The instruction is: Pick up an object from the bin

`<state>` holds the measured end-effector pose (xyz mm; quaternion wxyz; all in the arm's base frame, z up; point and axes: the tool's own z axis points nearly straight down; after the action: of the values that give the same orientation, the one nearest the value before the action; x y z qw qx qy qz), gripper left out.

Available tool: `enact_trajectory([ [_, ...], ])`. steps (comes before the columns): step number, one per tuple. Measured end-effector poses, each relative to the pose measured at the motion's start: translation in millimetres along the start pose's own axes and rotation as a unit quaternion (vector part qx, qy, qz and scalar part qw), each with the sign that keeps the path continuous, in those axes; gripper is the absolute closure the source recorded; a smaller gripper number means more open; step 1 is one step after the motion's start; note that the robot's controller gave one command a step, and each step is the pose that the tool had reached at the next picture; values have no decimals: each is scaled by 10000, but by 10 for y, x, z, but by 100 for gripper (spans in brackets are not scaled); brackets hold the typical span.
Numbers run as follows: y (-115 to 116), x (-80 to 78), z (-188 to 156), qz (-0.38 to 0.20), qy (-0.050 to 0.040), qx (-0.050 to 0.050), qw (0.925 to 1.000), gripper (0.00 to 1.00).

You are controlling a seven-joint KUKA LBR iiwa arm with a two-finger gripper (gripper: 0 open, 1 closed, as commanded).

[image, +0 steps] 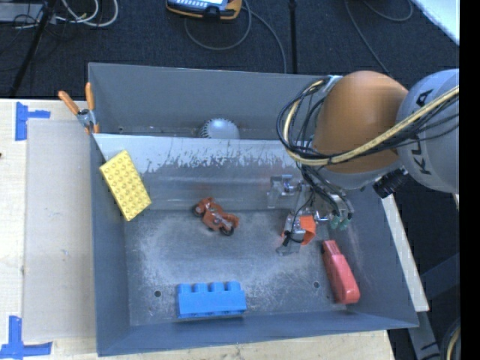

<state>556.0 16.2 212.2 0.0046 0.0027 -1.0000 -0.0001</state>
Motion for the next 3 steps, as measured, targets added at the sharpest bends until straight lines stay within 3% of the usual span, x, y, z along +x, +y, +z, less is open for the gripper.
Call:
enact_trajectory([
  [1, -1, -15, -43, 2, -38, -1, 10000, 0],
  [2, -270, -247, 320, -254, -68, -5, 9997, 0],
  [3, -470, -457, 933, -610, -54, 7, 9981, 0],
])
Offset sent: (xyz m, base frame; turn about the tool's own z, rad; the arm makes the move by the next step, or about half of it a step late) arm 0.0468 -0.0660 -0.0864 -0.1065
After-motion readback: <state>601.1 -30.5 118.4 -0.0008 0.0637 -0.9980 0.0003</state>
